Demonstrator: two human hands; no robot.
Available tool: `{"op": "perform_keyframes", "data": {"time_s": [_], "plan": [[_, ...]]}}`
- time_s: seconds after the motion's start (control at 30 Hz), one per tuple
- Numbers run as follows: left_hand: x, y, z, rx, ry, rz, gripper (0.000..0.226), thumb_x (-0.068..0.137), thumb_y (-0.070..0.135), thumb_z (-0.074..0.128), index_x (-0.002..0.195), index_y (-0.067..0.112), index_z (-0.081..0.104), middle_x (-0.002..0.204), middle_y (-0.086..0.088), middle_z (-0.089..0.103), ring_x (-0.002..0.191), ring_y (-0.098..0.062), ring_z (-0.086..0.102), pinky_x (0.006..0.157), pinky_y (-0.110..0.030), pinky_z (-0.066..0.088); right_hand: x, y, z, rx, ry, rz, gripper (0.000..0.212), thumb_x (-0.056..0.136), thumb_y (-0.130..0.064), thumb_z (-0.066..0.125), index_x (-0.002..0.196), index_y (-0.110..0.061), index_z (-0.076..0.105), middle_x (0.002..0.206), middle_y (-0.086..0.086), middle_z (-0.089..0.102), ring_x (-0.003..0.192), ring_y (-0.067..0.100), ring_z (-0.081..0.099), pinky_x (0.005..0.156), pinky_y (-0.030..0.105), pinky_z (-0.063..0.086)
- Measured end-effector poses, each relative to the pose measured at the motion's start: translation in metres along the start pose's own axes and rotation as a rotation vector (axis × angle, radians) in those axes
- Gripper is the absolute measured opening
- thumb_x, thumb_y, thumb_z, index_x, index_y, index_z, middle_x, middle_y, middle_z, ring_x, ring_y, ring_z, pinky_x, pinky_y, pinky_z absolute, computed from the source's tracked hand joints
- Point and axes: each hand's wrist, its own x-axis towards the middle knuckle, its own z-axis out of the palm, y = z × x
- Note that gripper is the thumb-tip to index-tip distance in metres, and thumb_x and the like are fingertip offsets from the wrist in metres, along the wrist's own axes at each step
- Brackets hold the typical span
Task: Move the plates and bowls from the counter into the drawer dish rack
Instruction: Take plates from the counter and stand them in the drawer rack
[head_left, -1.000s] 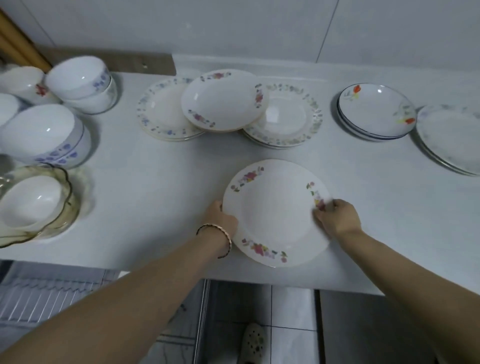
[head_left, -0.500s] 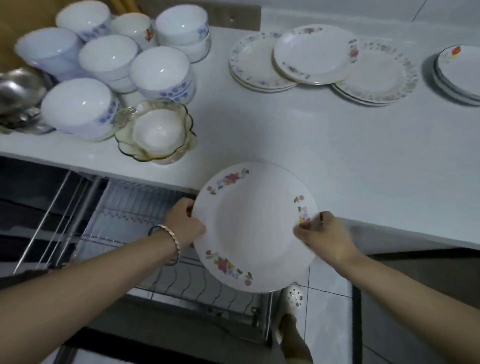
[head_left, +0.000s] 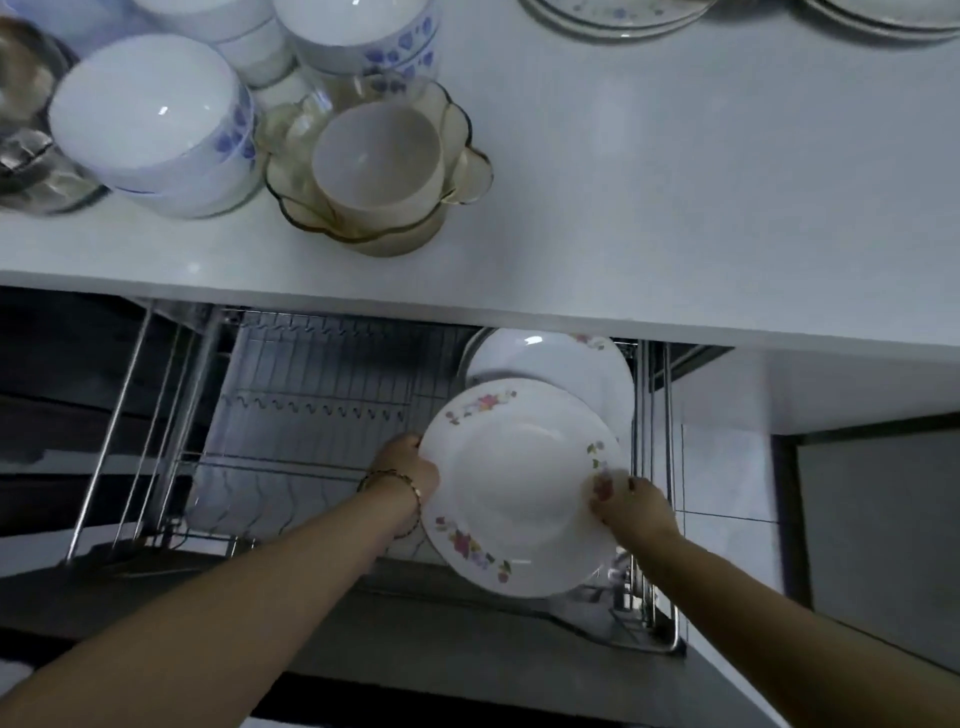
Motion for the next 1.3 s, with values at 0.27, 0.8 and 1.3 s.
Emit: {"op": "perform_keyframes", "data": {"time_s": [0.27, 0.8, 1.3], "plan": [[0.087, 0.04, 0.031, -0.047, 0.121, 0.007, 0.035, 0.088, 0.004, 0.047, 0.12, 0.006, 0.06, 0.127, -0.013, 0.06, 0.115, -0.032, 0.056, 0.1, -0.035, 0.047, 0.076, -0.029, 0.003, -0.197, 0.256, -0.021, 0.032, 0.094, -0.011, 0.042, 0.116, 0.006, 0.057, 0.117, 0.025, 0.062, 0.115, 0.035, 0.055, 0.087, 0.033, 0.046], [0.081, 0.055, 0.059, -0.595, -0.124, -0.131, 0.031, 0.083, -0.009, 0.053, 0.108, 0.01, 0.047, 0.088, -0.009, 0.054, 0.067, -0.024, 0.063, 0.062, -0.034, 0.054, 0.079, -0.027, 0.026, 0.243, 0.23, 0.063, 0.041, 0.085, 0.004, 0.048, 0.125, -0.001, 0.039, 0.12, 0.02, 0.058, 0.097, 0.033, 0.059, 0.076, 0.032, 0.045], [-0.011, 0.098, 0.059, 0.257, -0.092, 0.158, 0.045, 0.089, 0.018, 0.048, 0.133, 0.013, 0.044, 0.136, -0.009, 0.05, 0.121, -0.027, 0.052, 0.098, -0.027, 0.042, 0.012, -0.015, -0.068, -0.055, -0.088, -0.128, 0.043, 0.089, -0.008, 0.044, 0.132, -0.005, 0.046, 0.098, 0.008, 0.055, 0.074, 0.02, 0.055, 0.047, 0.01, 0.04]]}}
